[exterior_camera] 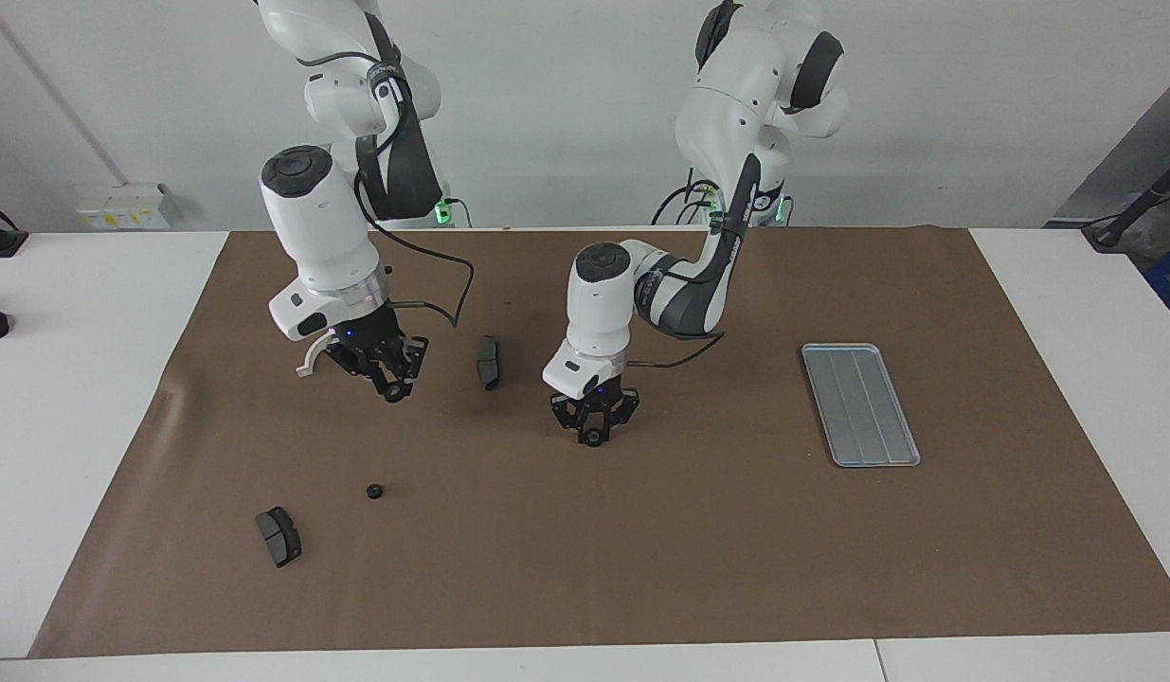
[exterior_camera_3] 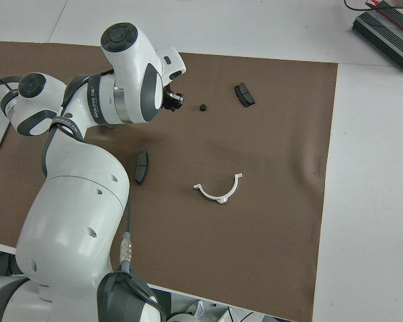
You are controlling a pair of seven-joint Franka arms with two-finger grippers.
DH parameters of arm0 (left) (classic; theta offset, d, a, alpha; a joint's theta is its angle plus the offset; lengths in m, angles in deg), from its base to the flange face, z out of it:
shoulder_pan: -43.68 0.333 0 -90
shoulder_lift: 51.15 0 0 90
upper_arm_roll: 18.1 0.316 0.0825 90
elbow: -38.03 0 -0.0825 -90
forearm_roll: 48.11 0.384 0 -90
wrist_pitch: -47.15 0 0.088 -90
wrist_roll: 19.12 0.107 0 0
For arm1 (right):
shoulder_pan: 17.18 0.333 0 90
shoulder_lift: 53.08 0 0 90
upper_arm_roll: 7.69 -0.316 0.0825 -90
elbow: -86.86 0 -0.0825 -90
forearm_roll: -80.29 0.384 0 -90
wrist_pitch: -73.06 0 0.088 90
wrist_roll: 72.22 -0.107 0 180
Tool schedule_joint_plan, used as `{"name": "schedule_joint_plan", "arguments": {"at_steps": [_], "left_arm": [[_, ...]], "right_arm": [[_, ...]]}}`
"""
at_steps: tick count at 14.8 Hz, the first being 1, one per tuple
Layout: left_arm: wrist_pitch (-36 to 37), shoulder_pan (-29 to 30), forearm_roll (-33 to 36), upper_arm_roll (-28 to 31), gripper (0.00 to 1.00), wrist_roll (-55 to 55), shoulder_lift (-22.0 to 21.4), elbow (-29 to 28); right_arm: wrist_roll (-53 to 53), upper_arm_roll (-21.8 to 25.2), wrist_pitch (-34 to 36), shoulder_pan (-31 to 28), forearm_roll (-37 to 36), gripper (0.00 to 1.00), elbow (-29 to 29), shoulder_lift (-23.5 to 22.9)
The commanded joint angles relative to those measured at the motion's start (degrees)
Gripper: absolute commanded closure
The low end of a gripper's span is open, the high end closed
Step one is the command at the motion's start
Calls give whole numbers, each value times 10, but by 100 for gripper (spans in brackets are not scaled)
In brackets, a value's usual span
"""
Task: Pick bearing gear from pile to tray
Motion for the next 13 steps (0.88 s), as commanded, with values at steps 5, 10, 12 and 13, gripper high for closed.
{"name": "schedule_joint_plan", "arguments": {"at_steps": [5,10,12,13], "left_arm": [[24,25,15,16,100,26,-82,-66],[25,107,14,14,100,180,-230,-217],[26,147,13,14,100,239,-273,-256],[26,170,13,13,100,251,-289,-274]], "right_arm": [[-65,-5,30,27,31,100,72,-22],[-167,-4,-52,124,19,100,75,-67],[-218,-3,-86,166,11,100,101,-111],[-237,-4,-90,178,-4,100,117,-133]]}}
